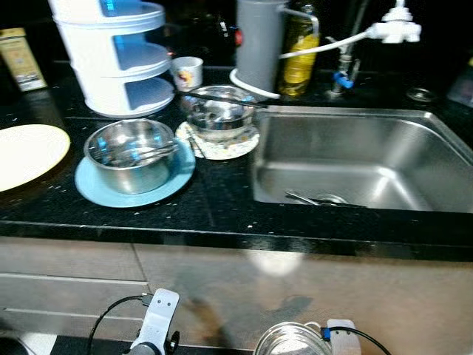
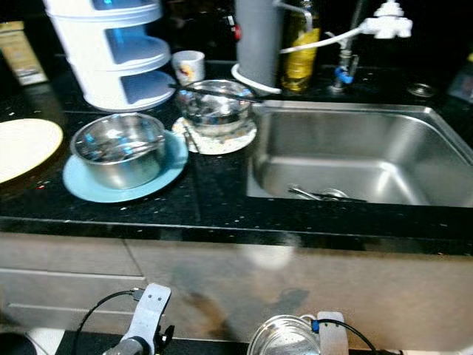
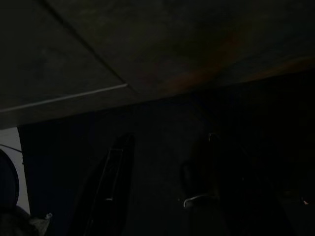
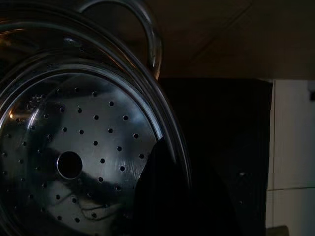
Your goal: Kitchen organization
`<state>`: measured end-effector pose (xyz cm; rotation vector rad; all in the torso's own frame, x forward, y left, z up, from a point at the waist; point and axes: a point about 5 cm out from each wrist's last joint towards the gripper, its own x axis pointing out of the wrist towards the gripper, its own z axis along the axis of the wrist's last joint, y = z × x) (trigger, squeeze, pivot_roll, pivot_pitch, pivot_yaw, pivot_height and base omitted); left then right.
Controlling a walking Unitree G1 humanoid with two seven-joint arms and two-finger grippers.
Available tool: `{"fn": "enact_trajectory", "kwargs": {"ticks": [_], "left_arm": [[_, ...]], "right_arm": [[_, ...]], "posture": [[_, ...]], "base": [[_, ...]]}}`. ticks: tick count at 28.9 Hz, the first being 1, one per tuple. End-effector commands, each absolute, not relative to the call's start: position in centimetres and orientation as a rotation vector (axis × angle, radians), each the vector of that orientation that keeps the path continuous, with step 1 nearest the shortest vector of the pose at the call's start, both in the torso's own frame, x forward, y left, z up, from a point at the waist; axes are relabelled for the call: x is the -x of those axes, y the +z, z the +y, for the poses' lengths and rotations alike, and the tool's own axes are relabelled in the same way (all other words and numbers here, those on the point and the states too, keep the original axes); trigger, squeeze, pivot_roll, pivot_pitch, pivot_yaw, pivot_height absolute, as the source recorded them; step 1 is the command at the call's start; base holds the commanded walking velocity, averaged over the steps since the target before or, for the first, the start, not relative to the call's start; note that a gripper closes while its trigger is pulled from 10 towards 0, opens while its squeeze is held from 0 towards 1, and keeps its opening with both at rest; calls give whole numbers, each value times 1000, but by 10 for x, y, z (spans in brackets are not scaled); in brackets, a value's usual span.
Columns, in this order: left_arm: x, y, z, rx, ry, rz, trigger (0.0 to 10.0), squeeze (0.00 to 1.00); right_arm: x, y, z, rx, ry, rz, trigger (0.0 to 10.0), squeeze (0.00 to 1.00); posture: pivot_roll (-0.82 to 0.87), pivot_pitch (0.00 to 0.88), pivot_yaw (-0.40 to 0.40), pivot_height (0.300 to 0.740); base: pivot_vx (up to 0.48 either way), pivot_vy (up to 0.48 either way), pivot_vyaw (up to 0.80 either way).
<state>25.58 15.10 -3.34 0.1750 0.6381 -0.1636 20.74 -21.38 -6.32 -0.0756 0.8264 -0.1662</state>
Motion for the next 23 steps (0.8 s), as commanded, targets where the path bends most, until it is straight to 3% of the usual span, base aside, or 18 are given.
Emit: {"fn": "enact_trajectory", "kwargs": {"ticks": [1, 15, 16, 17, 18, 19, 21, 23], "left_arm": [[-251, -38, 147, -189, -191, 653, 10000, 0], [-249, -39, 147, -201, -229, 657, 10000, 0], [-251, -32, 145, -212, -326, 603, 10000, 0], [-251, -32, 145, -212, -326, 603, 10000, 0], [-253, -21, 145, -211, -437, 527, 10000, 0], [-253, -17, 146, -216, -473, 501, 10000, 0], [-254, -10, 156, -242, -500, 464, 10000, 0], [-255, -9, 159, -248, -499, 456, 10000, 0]], "right_arm": [[-187, -75, -218, 86, -171, 911, 10000, 0], [-191, -70, -225, 44, -146, 860, 10000, 0], [-205, -60, -217, -24, -26, 775, 10000, 0], [-205, -60, -217, -24, -26, 775, 10000, 0], [-219, -45, -207, -73, 162, 688, 10000, 0], [-223, -40, -204, -78, 231, 662, 10000, 0], [-230, -25, -199, -60, 381, 608, 10000, 0], [-232, -22, -198, -56, 414, 598, 10000, 0]], "posture": [[-103, 135, -24, 740], [-107, 142, -19, 740], [-110, 144, -17, 740], [-110, 144, -17, 740], [-109, 145, -17, 740], [-109, 145, -17, 740], [-108, 145, -17, 740], [-108, 145, -17, 740]], "base": [[0, 0, 0], [0, 0, 0], [0, 0, 0], [0, 0, 0], [0, 0, 0], [0, 0, 0], [0, 0, 0], [0, 0, 0]]}}
